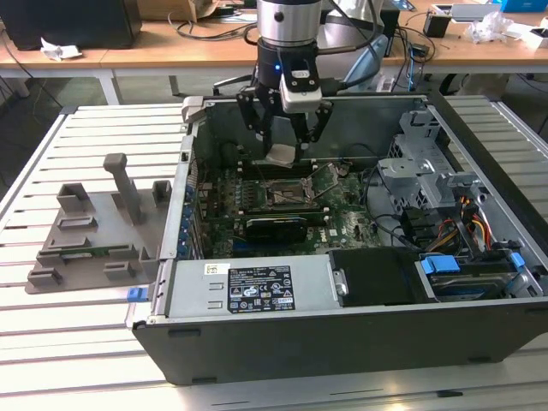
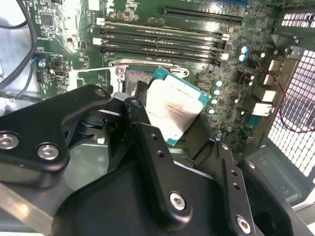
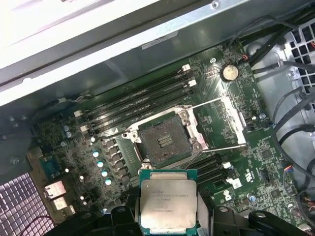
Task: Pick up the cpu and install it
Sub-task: 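Place the cpu into insertion slot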
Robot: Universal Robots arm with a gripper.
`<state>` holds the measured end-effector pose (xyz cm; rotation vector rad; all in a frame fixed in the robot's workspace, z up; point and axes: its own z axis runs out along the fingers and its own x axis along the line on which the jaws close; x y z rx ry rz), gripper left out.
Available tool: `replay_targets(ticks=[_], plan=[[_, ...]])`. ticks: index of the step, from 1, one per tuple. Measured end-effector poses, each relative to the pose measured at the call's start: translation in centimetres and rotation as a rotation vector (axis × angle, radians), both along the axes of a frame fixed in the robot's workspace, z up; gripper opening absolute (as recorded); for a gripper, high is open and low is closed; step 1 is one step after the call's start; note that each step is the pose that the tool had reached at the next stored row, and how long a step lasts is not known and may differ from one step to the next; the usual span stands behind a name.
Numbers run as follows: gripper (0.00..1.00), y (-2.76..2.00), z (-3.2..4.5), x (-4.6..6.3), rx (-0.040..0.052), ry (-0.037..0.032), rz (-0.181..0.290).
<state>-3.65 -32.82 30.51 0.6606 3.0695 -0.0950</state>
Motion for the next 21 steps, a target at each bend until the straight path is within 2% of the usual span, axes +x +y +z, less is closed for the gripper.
replay_targets(ticks=[12,16,21], plan=[[0.55,0.0,0.0,0.0,0.0,0.0,-0.12],[0.55,0.0,0.0,0.0,0.0001,0.0,-0.178],[0.55,0.0,0.0,0.0,0.0001,0.0,-0.22]])
